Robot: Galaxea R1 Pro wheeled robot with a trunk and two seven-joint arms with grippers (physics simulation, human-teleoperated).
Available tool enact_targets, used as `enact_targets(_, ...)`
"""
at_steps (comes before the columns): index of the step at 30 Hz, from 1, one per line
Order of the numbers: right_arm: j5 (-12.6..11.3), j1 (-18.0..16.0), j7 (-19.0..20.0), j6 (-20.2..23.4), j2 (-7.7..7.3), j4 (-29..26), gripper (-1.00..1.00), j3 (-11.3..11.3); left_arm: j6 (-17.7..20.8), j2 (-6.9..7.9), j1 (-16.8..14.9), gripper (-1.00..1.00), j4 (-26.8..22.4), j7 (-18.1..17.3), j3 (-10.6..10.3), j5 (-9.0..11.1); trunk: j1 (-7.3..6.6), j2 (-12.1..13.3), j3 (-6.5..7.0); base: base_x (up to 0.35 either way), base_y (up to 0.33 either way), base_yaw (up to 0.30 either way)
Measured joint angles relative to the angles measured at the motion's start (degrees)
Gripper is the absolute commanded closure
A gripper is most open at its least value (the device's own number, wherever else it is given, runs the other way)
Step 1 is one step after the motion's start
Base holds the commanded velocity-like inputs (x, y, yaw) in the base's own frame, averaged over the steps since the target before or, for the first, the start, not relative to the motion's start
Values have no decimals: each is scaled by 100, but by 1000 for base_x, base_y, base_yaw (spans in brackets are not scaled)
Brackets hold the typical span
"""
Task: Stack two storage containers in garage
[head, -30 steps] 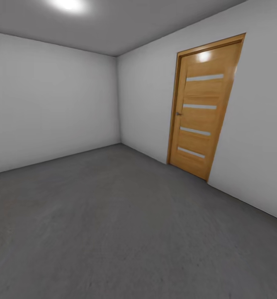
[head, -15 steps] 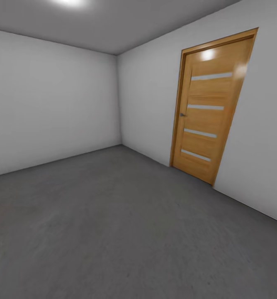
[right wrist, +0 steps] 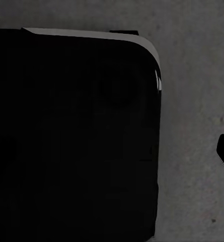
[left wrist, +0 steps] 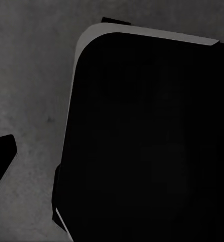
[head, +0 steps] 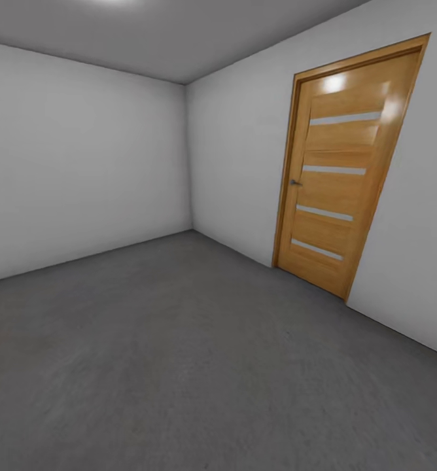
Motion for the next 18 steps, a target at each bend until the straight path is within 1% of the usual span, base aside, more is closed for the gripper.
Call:
enact_targets(6,-1,0,0,0,0,0,-100,0,0,0,0,-100,0,3,-2,9,0,0,0,331,38,0)
enact_targets(18,-1,0,0,0,0,0,-100,0,0,-3,0,-100,0,3,-5,1,0,0,0,331,3,0)
